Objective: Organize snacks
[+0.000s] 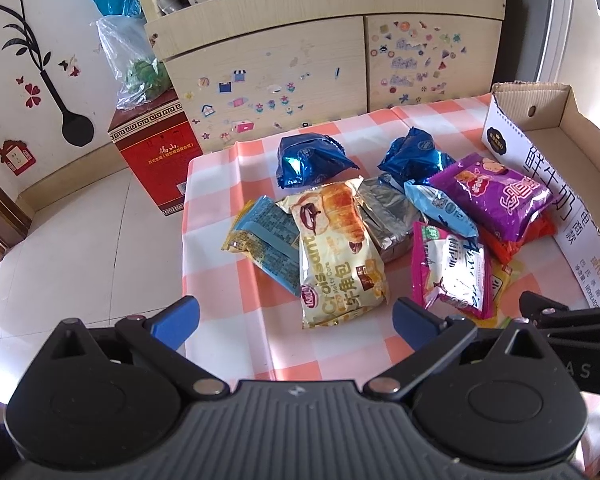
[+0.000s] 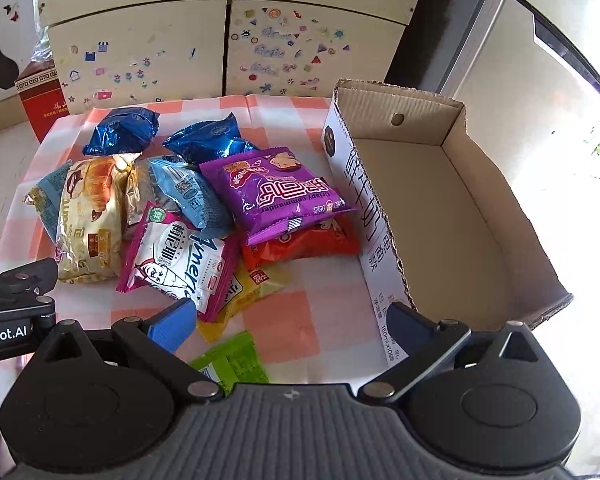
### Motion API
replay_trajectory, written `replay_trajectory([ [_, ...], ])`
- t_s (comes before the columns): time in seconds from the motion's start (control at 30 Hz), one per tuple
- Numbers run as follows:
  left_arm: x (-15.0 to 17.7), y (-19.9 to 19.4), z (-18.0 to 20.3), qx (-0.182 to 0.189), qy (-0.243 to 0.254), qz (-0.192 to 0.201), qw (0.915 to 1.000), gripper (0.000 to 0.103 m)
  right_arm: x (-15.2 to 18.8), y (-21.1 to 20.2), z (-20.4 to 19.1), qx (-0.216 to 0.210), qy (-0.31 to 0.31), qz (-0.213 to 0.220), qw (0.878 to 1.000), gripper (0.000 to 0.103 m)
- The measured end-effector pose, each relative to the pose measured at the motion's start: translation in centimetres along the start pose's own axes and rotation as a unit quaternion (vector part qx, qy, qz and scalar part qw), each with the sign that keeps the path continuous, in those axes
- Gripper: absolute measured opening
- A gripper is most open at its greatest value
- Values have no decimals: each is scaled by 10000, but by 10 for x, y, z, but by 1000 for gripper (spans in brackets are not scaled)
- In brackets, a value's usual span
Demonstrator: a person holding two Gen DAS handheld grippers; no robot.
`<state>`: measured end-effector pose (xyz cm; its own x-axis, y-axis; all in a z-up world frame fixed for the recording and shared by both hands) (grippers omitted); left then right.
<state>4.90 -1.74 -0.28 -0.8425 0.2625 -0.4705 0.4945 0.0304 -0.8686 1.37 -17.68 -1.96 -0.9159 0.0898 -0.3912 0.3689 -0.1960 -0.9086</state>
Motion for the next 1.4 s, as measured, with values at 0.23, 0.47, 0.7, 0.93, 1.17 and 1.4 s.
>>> replay_trajectory([
  [0.23, -1, 0, 0, -12, 18, 15, 10000, 102, 0, 0, -1, 8, -17, -16, 10000, 103],
  [0.47, 0, 1, 1, -4, 4, -7, 10000, 102, 1, 1, -2, 29, -43, -26, 10000, 103],
  [0.7, 1, 2, 1, -8, 17, 8, 10000, 102, 1, 2, -3, 38, -72, -16, 10000, 103],
  [0.93, 3, 3, 1, -24, 7, 0, 10000, 102, 0, 2, -4, 68, -119, 13, 9999, 103],
  [1.17, 3, 3, 1, -26, 6, -9, 10000, 102, 0, 3, -5, 89, -158, 38, 9998, 103],
  [1.4, 6, 4, 2, -21, 18, -2, 10000, 102, 1, 4, -6, 72, -194, 82, 9998, 103],
])
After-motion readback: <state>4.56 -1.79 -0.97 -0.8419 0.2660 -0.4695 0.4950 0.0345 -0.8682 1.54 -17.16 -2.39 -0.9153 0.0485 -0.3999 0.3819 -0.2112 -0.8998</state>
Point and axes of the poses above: each gripper's, at about its wrist camera, not at the fingertips, and y roughly the way its jaws point, z to its right, x to its underside, the point moved 4 cm from there along y, roughly the way its jaws point, and after that the axes turned 6 degrees about -z, right-handed, at the moved point
